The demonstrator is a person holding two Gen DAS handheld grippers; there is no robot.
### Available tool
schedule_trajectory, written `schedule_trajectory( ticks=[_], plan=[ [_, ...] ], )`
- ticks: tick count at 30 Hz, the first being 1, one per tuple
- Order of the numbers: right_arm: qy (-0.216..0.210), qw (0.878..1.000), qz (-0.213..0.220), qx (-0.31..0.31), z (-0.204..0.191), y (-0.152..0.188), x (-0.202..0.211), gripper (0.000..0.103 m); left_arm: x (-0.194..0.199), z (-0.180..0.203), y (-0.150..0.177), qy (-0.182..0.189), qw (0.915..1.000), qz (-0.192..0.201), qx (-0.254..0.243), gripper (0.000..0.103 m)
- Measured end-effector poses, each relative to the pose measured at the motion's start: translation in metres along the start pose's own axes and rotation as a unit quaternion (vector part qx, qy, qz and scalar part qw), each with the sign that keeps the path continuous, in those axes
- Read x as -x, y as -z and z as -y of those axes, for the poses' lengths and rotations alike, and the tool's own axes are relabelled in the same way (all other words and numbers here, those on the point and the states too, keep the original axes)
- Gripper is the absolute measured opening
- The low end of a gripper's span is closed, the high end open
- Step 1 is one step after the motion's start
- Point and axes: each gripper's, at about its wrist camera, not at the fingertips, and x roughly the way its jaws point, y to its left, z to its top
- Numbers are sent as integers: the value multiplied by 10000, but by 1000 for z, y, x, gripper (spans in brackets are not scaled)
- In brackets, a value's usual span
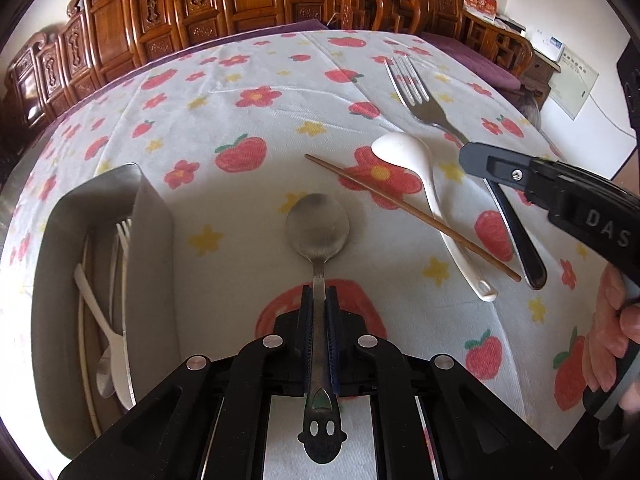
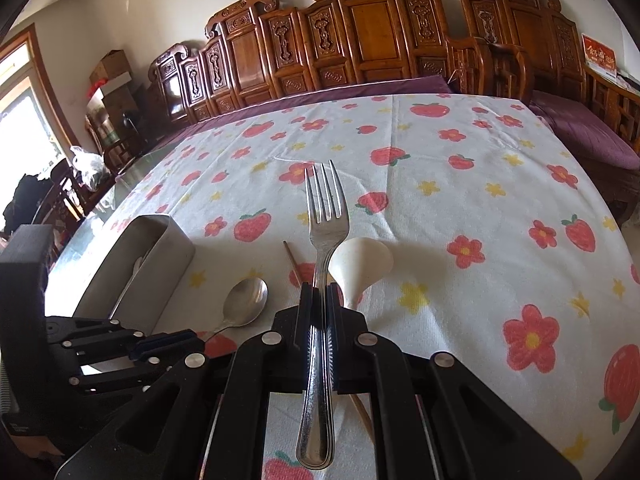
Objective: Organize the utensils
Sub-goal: 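Carry the metal spoon into the metal tray and open the left tool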
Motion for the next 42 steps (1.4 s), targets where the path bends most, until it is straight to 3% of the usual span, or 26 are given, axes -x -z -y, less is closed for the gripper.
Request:
schedule_trajectory(
  ticks=[13, 28, 42],
  plan=[
    [101, 9997, -168, 159, -11, 8, -7, 9, 22, -1, 5, -17, 9994, 191, -273, 5],
    [-16, 9994, -221, 280, -29, 17, -1, 8, 69, -20, 4, -159, 9984, 524, -151, 5],
    [154, 9981, -352, 491, -55, 42, 9, 8, 122, -48, 19, -323, 9957, 870, 27, 5]
  ],
)
